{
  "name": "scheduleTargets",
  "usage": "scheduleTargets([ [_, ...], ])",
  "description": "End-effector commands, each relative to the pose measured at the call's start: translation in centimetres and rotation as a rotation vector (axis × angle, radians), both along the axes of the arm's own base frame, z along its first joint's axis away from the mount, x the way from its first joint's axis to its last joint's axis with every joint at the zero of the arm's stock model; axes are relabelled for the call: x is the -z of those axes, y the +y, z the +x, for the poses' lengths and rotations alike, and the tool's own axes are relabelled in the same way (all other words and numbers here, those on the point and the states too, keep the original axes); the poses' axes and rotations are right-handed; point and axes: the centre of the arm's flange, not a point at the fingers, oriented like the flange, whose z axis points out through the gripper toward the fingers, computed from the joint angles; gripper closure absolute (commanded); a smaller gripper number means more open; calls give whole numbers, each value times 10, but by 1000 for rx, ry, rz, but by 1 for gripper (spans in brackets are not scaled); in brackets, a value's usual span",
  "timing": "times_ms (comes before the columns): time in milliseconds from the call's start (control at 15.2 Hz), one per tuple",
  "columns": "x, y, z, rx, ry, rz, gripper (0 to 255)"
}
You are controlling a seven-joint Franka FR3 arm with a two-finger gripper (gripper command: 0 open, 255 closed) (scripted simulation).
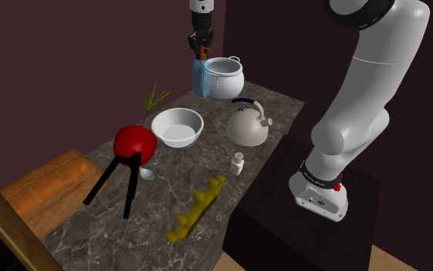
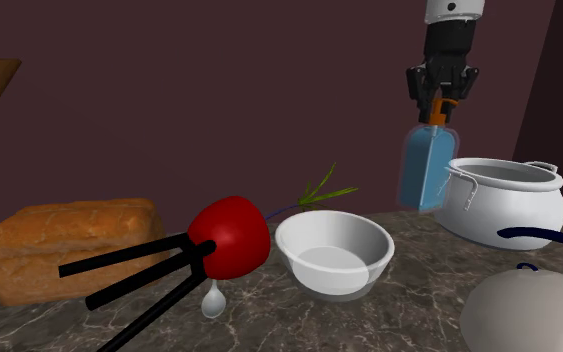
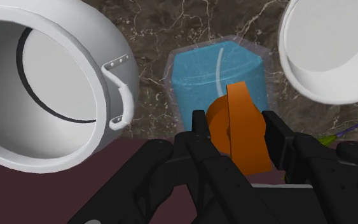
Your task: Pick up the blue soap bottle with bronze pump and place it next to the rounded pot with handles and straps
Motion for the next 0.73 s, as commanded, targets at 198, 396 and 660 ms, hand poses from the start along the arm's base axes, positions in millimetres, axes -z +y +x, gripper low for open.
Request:
scheduleTargets([
  [198,27,0,0,0,-1,0,255],
  [396,43,0,0,0,-1,0,255],
  [660,64,0,0,0,-1,0,255],
])
